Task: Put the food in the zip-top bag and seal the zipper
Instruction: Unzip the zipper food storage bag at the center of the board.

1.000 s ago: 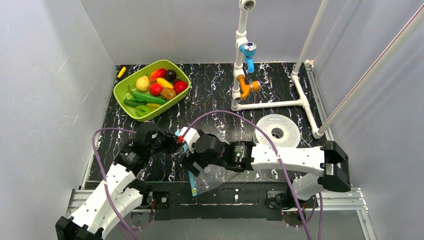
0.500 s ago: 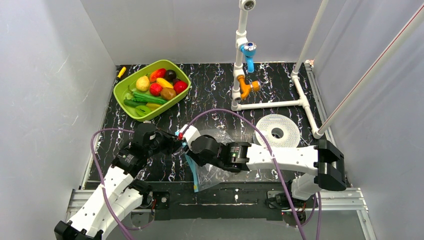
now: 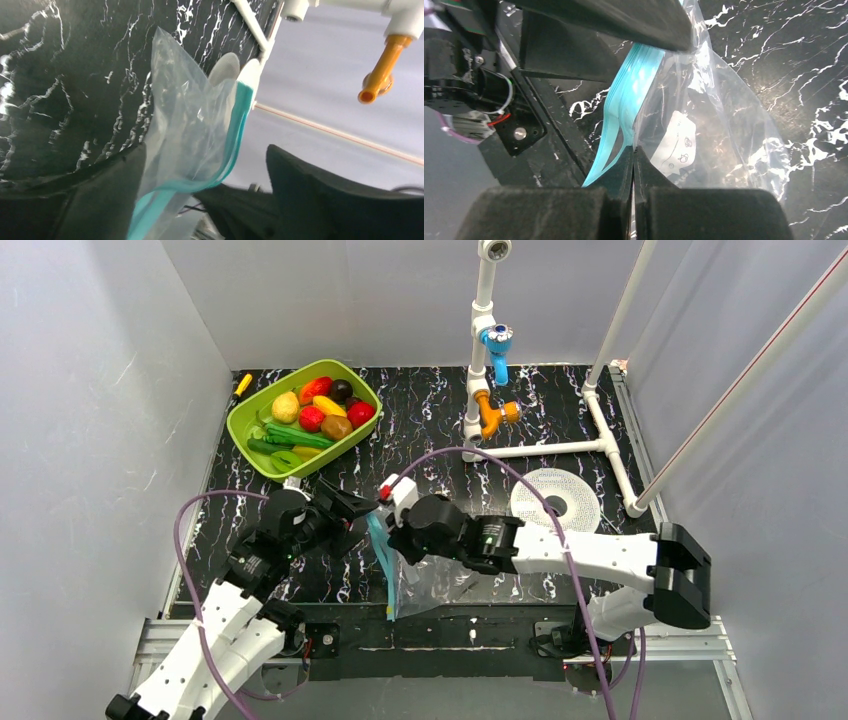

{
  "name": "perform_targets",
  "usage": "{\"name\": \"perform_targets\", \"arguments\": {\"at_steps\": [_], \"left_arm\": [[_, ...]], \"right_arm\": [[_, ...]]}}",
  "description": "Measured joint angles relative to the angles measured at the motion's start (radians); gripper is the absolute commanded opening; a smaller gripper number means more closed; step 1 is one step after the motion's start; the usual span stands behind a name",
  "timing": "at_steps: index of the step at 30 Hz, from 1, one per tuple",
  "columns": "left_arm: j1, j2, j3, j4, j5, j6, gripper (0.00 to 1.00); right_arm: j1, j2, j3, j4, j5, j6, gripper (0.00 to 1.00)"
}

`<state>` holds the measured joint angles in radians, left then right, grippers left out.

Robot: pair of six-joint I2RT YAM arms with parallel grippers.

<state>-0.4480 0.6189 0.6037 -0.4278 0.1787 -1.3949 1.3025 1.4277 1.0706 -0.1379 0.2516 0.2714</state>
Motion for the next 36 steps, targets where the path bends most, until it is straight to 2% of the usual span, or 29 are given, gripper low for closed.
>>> {"name": "perform_targets", "arguments": {"at_steps": [6, 10, 11, 15, 18, 21, 29, 32, 33, 36], "left_arm": [[0.000, -0.059, 0.064, -0.060, -0.021, 0.196, 0.98], [0.000, -0.066, 0.114, -0.060, 0.041, 0.375, 0.98], [0.000, -0.063, 0.116, -0.049, 0.073, 0.414, 0.94], [0.000, -0.009, 0.113, 0.003, 0.224, 0.513, 0.64], [-0.001, 0.059, 0.111, 0.058, 0.326, 0.544, 0.59], [-0.013, 0.094, 0.095, 0.117, 0.391, 0.555, 0.43], [-0.030, 0.038, 0.084, 0.173, 0.439, 0.574, 0.40], [-0.030, 0.026, 0.070, 0.161, 0.438, 0.586, 0.29], [-0.030, 0.025, 0.070, 0.151, 0.435, 0.592, 0.21], [-0.031, 0.026, 0.070, 0.118, 0.422, 0.618, 0.13]], "right_arm": [[-0.137, -0.105, -0.125, 0.097, -0.216, 0.097, 0.01], [-0.223, -0.152, -0.158, 0.125, -0.362, 0.179, 0.01], [-0.236, -0.163, -0.163, 0.134, -0.388, 0.195, 0.01], [-0.272, -0.202, -0.167, 0.165, -0.500, 0.251, 0.01], [-0.290, -0.211, -0.167, 0.200, -0.570, 0.281, 0.01], [-0.309, -0.209, -0.169, 0.216, -0.618, 0.307, 0.01], [-0.340, -0.198, -0.170, 0.247, -0.673, 0.356, 0.01], [-0.344, -0.197, -0.173, 0.253, -0.680, 0.363, 0.01], [-0.346, -0.198, -0.176, 0.256, -0.682, 0.365, 0.01], [-0.347, -0.198, -0.185, 0.261, -0.690, 0.372, 0.01]]}}
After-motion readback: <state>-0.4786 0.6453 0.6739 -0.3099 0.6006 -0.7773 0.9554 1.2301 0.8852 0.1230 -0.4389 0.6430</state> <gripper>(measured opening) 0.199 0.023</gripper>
